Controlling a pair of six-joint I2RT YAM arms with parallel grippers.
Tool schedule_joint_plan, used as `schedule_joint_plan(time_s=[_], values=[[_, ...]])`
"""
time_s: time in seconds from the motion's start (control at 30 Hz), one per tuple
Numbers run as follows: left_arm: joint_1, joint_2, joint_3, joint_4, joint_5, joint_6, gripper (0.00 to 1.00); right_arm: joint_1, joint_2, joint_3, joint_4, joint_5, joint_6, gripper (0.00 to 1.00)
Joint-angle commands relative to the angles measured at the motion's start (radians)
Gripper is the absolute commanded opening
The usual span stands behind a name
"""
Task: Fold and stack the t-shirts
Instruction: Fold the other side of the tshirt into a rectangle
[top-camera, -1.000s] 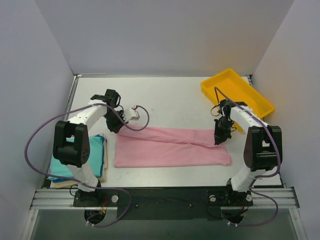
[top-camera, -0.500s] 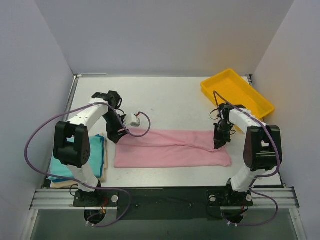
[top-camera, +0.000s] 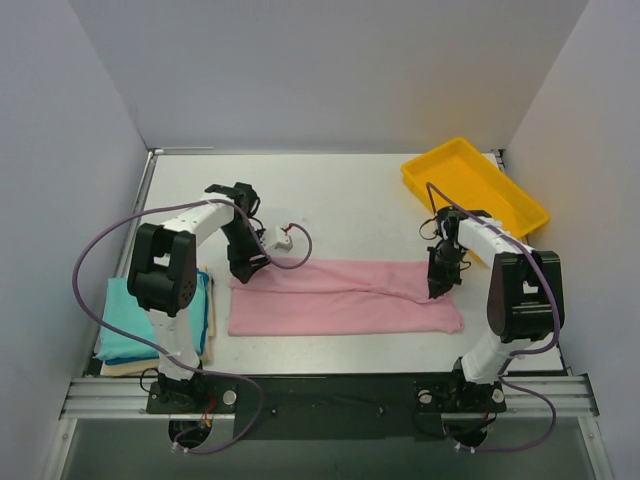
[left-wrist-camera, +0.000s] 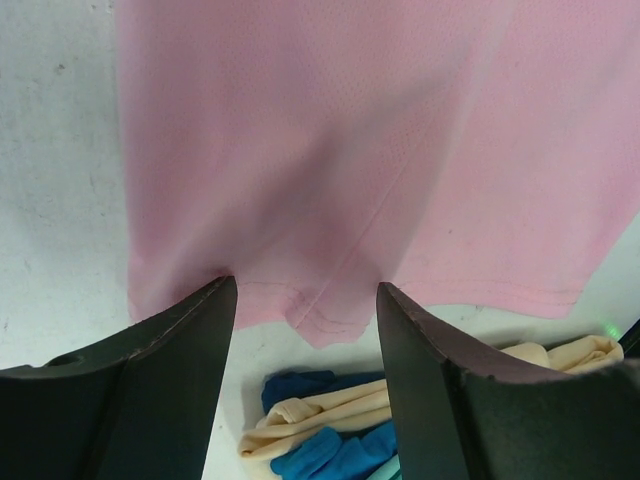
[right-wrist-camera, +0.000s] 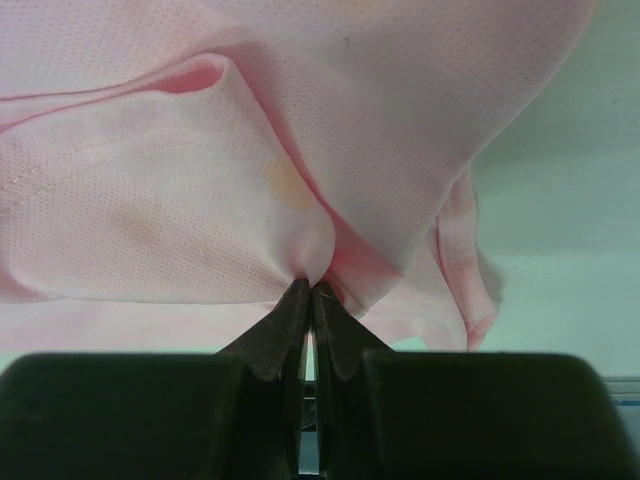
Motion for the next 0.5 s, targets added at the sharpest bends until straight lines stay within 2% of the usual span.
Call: schedule_joint_plan(time_s=[0.0, 0.1, 0.23, 0.27, 0.37, 0.43, 0.47], values=[[-0.002, -0.007, -0.025, -0.013, 0.019, 0.041, 0.68, 0.009, -0.031, -0.011, -0.039, 0.031, -0.001, 0.00], [-0.002, -0.015, -0.057, -0.009, 0.013, 0.045, 0.66, 0.009, -0.031, -0.004, -0.041, 0.032, -0.001, 0.00], [-0.005, -0.017, -0.068, -0.012, 0.018, 0.033, 0.49, 0.009, -0.032, 0.013, -0.044, 0.032, -0.003, 0.00], [-0.005, -0.020, -0.074, -0.006, 0.015, 0.032, 0.37, 0.009, -0.034, 0.021, -0.045, 0.034, -0.004, 0.00], [-0.002, -0.021, -0.056, -0.001, 0.013, 0.010, 0.10, 0.009, -0.035, 0.033, -0.051, 0.035, -0.007, 0.00], [-0.001, -0.023, -0.017, -0.038, 0.030, -0.002, 0.07, 0.009, -0.035, 0.039, -0.058, 0.037, -0.012, 0.00], [-0.001, -0.026, 0.015, -0.050, 0.038, -0.008, 0.00, 0.009, -0.037, 0.044, -0.064, 0.038, -0.013, 0.00]])
